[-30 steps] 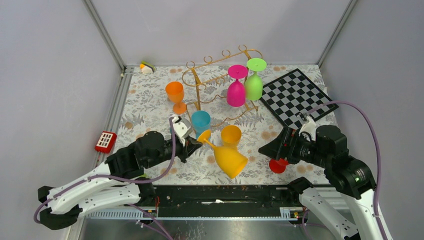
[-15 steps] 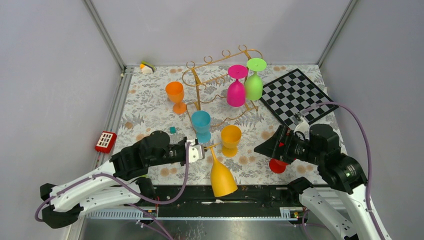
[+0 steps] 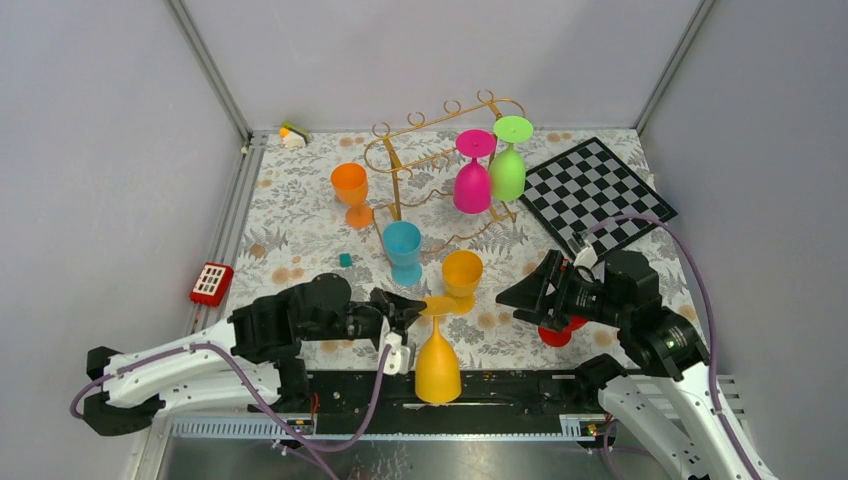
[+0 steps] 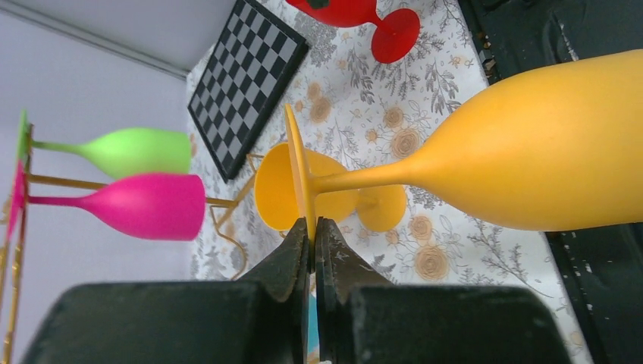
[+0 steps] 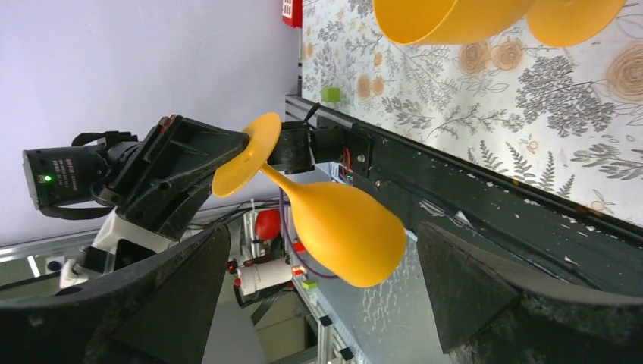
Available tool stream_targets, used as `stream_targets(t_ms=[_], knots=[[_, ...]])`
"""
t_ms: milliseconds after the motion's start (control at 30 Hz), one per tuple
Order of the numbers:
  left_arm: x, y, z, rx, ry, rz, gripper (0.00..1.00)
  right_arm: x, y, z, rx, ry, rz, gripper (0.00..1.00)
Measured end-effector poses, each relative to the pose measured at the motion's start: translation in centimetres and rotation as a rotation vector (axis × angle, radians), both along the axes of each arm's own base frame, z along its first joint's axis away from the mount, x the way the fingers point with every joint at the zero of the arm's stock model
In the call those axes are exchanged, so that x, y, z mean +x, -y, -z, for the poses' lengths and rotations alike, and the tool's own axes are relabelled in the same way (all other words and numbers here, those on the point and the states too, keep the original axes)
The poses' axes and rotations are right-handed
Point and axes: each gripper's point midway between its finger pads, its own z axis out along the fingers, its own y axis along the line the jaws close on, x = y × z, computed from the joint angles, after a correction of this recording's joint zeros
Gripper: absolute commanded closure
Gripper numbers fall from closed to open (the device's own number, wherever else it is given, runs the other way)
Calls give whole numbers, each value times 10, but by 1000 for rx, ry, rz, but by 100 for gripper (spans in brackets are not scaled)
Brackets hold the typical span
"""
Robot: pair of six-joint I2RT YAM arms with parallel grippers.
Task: Place the wine glass upside down on the wine glass rack
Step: Turn the wine glass upside down at the wine rack.
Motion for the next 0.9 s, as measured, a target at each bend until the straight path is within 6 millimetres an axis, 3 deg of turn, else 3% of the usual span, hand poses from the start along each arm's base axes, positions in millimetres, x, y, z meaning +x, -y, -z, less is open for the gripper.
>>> stream_targets(t_ms=[233,500,900], knots=[[-8,15,-8,27,214,58,100,0,-10,6,74,-59,-22,4],[-17,32,-2,125,396,72,100,-1,-19,5,175,-102,-34,10],[-27,50,-9,147,523,46,100,-2,-29,-9,287,-130,-83,30]])
